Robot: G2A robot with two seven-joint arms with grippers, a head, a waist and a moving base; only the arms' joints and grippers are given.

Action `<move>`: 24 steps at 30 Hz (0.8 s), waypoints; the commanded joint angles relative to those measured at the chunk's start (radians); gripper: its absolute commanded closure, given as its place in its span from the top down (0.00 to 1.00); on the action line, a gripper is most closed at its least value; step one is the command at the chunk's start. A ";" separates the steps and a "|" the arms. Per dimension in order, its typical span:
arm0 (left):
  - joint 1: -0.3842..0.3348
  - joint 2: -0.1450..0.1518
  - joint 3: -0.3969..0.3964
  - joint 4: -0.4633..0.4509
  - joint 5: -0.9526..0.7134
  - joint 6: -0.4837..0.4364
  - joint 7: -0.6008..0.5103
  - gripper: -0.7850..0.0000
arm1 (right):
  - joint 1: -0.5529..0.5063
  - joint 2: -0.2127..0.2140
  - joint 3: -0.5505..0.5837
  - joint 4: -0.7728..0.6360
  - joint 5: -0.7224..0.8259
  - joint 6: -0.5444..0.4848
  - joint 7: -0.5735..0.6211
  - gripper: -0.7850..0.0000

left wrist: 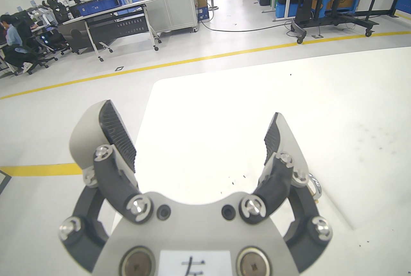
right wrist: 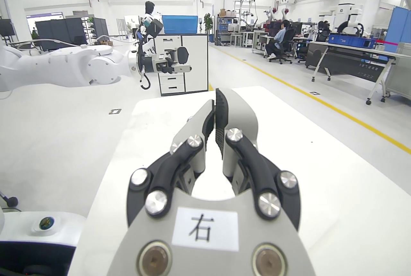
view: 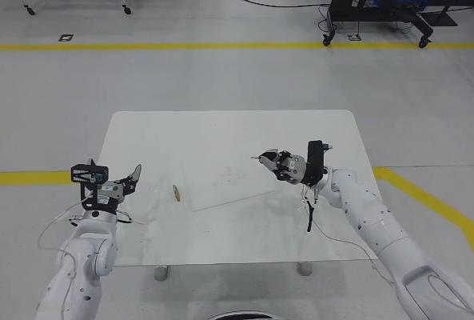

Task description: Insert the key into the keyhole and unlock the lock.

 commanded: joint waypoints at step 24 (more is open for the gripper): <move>-0.365 0.035 0.048 0.208 -1.669 -0.365 -1.188 1.00 | 0.044 -0.038 -0.286 -0.011 0.400 0.000 0.001 0.00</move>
